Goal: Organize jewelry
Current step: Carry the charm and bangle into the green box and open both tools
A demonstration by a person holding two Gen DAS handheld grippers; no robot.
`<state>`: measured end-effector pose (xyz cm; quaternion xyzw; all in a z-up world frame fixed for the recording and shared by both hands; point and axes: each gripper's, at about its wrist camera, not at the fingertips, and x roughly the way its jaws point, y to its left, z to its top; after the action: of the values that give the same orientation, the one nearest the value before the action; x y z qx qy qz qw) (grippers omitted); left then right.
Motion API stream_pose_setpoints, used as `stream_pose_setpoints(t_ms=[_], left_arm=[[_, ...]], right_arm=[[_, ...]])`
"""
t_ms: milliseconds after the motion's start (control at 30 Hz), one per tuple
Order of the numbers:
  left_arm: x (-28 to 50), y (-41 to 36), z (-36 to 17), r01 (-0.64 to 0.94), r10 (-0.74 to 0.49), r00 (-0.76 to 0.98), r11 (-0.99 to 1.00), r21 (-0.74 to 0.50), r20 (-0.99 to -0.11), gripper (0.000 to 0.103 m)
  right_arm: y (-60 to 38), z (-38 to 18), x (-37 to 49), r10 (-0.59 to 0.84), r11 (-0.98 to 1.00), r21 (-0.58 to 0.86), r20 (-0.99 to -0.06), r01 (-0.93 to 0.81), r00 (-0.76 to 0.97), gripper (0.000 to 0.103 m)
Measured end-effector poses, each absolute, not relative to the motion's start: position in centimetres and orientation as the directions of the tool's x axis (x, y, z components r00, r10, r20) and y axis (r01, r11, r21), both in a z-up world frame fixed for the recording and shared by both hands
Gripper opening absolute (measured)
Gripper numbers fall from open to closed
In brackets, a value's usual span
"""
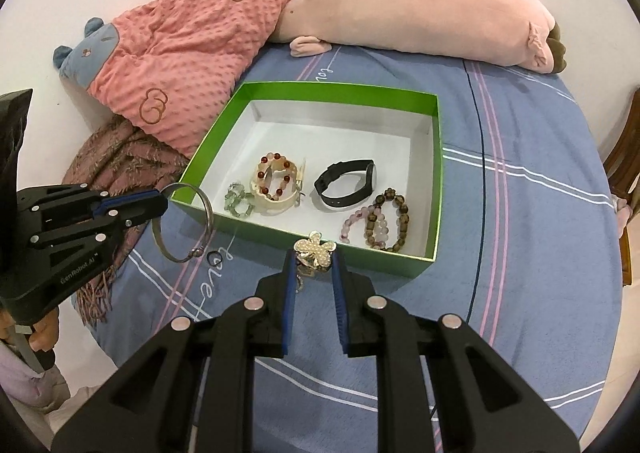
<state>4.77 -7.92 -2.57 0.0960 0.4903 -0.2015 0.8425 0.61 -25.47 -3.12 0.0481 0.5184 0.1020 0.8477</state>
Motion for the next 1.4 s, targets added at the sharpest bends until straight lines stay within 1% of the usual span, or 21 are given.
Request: stream_pose_setpoints(t_ms=[467, 733, 867, 933, 1033, 1067, 1233, 1400], left_arm=[[6.9, -8.0, -2.4, 0.398, -0.246, 0.438, 0.916, -0.059, -0.865, 0.004], [9.9, -7.6, 0.6, 0.37, -0.246, 0.5, 0.928, -0.052, -0.831, 0.004], [12.1, -8.0, 0.8, 0.369, -0.254, 0.499, 0.927, -0.061, -0.829, 0.004], [13.4, -8.4, -0.1, 0.365, -0.252, 0.476, 0.928, -0.071, -0.842, 0.004], [15.8, -9.2, -2.6, 0.345, -0.222, 0.444, 0.936, -0.063, -0.868, 0.004], [16.8, -9.4, -3.8, 0.328, -0.2, 0.432, 0.943, -0.053, -0.88, 0.004], [19.5, -9.9, -7.1, 0.292, -0.17, 0.369, 0.955, -0.06, -0.914, 0.004], [21.5, -10.0, -9.7, 0.265, -0.138, 0.325, 0.963, -0.05, -0.936, 0.004]], right_arm=[[-25.2, -3.6, 1.9, 0.236, 0.971, 0.2, -0.873, -0.128, 0.427, 0.017], [-25.8, -0.9, 4.5, 0.217, 0.975, 0.168, -0.845, -0.142, 0.488, 0.017], [-26.9, -0.4, 7.5, 0.221, 0.975, 0.183, -0.832, -0.126, 0.509, 0.017], [-27.3, -1.4, 9.5, 0.228, 0.974, 0.203, -0.845, -0.104, 0.485, 0.017], [-27.3, -4.5, 12.8, 0.229, 0.973, 0.222, -0.874, -0.068, 0.428, 0.017], [-27.2, -5.6, 13.7, 0.219, 0.975, 0.214, -0.884, -0.06, 0.414, 0.017], [-26.8, -10.5, 17.9, 0.178, 0.982, 0.186, -0.929, -0.006, 0.323, 0.017], [-25.8, -13.2, 19.6, 0.154, 0.987, 0.158, -0.949, -0.008, 0.275, 0.017]])
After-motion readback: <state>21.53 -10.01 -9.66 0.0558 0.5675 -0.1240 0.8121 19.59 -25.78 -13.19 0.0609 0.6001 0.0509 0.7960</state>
